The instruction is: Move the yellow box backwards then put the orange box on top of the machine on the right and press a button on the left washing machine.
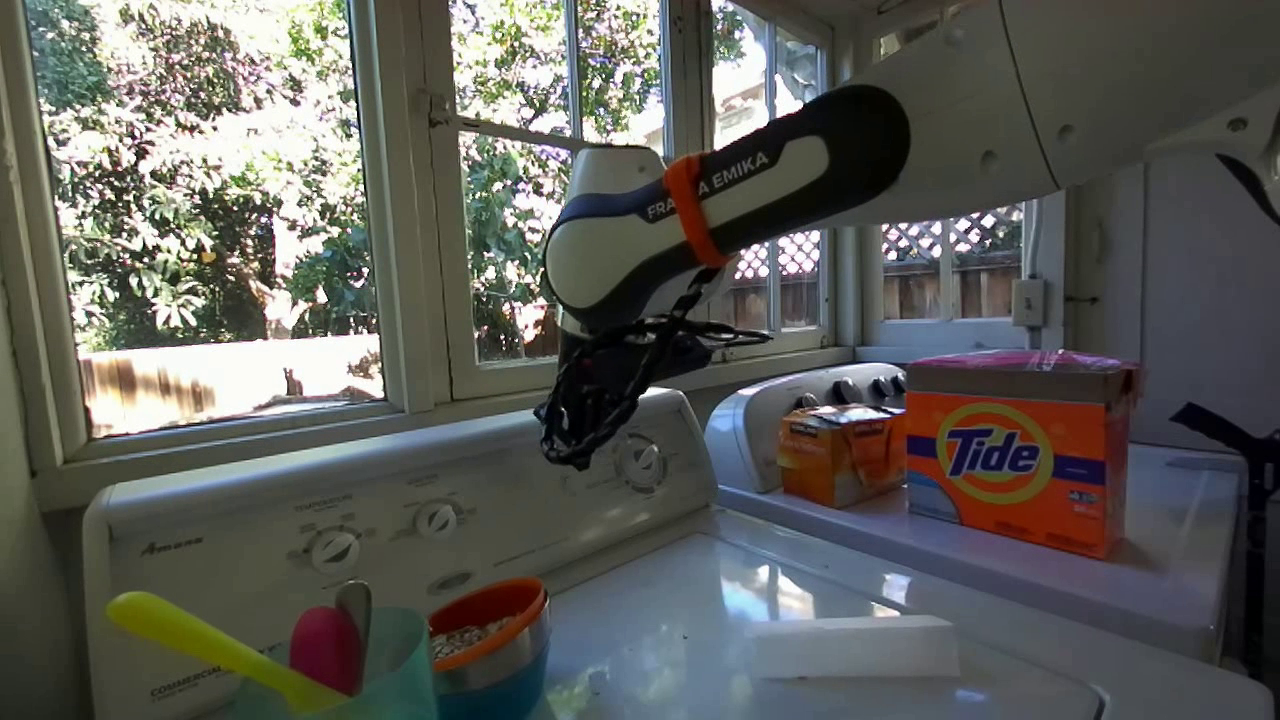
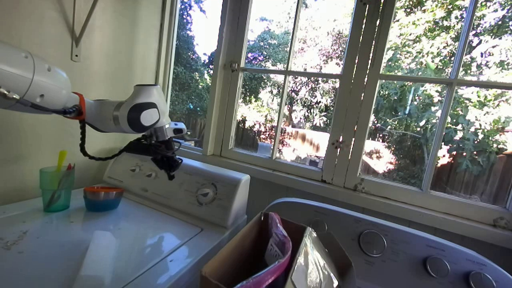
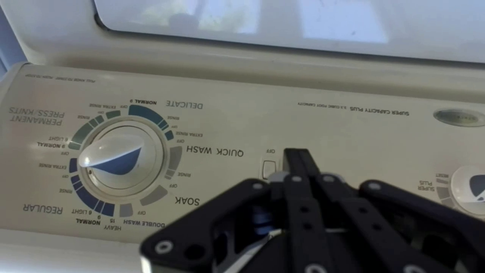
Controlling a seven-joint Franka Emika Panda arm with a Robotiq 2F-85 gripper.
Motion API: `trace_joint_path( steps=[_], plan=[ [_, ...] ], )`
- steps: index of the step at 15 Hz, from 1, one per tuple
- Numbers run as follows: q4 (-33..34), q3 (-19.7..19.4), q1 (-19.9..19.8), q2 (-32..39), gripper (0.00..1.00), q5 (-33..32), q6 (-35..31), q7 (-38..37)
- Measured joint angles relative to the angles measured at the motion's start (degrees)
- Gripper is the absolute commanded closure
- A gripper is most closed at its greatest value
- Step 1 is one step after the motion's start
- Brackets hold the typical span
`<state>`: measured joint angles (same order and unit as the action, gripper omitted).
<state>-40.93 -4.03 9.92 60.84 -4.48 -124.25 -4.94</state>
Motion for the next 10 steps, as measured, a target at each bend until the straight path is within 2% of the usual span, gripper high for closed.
trace_joint_path(
  steps=[10],
  plan=[
    [0.1, -0.1, -0.8, 1.8, 1.00, 0.1, 0.0, -0.3]
  ],
)
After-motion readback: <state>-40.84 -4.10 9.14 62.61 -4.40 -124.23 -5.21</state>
